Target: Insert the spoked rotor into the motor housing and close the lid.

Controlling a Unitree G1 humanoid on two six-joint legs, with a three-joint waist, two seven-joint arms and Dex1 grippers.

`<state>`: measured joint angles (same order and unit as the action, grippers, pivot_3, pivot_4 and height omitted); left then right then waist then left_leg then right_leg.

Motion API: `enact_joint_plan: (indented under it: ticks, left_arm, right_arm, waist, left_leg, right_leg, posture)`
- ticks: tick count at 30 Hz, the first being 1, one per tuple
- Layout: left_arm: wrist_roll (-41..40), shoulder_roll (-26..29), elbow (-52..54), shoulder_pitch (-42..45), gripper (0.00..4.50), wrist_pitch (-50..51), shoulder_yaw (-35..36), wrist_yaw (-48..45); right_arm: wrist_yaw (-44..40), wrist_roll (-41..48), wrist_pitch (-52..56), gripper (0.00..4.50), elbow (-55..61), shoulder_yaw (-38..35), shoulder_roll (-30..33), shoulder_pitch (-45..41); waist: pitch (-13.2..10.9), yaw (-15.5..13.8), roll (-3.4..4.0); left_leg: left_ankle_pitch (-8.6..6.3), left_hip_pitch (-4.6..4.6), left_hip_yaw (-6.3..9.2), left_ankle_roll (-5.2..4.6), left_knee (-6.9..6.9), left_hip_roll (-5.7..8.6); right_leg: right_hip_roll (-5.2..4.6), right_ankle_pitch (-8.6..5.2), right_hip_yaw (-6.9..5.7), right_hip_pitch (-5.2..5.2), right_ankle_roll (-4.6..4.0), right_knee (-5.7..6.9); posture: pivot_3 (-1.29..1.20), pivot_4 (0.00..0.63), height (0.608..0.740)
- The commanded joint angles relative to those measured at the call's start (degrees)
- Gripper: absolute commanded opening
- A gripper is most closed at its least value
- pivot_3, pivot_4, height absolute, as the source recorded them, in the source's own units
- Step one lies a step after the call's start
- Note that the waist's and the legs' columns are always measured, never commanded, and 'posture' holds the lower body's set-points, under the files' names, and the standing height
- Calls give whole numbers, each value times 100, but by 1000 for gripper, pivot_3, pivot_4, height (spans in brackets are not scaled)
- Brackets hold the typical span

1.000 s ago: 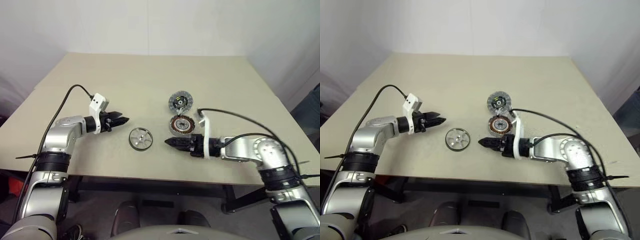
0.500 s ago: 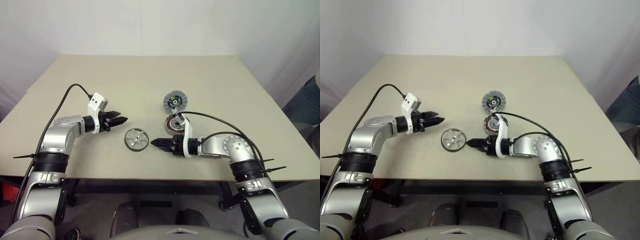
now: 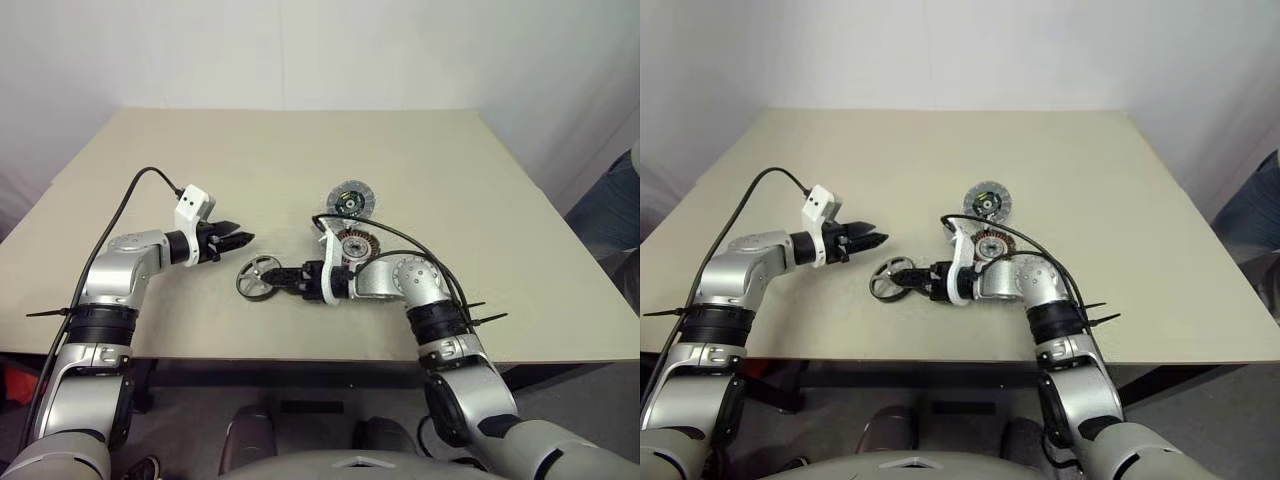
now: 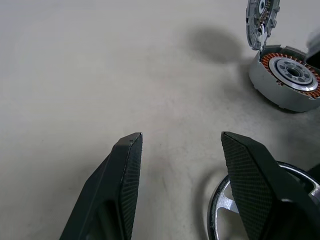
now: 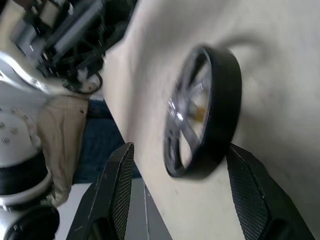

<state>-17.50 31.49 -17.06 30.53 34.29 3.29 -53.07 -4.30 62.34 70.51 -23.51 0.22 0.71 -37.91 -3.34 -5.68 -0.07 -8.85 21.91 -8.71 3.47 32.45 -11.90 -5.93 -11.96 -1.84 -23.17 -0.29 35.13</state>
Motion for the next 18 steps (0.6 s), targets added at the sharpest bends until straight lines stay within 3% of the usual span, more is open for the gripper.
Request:
enact_joint_plan:
  ticks: [1,3,10,18]
  left_arm:
    - [-73,77,212,71,2657,-81,104,51]
    - [-70,77,187,83,2657,-112,97,66]
    - [-40,41,9,204,2657,-231,66,105]
    - [-16,-50,-227,304,2657,-381,16,115]
  right_arm:
    - [-140,-273,-105,3233,-63,-271,-70,-268]
    - [-145,-414,-123,3233,-154,-396,-91,-320]
    - [-234,-660,236,914,49,-708,8,-304]
    - [-36,-398,935,914,687,-1502,203,-234]
  waist:
    - [0,-2,0]
    - [0,-4,0]
    - [0,-2,0]
    - [0,-29,0]
  left_leg:
    - [0,-1,0,0,0,0]
    - [1,0,0,1,1,1]
    - [2,-1,0,4,0,0]
    - [3,-3,0,5,1,2]
  right_leg:
    - [0,0,0,0,0,1]
    - [-1,0,1,1,0,1]
    - [1,0,1,0,0,3]
    - [0,1,4,1,1,5]
  posture:
    - [0,0,740]
    - [0,0,740]
    - [0,0,740]
    - [0,0,740]
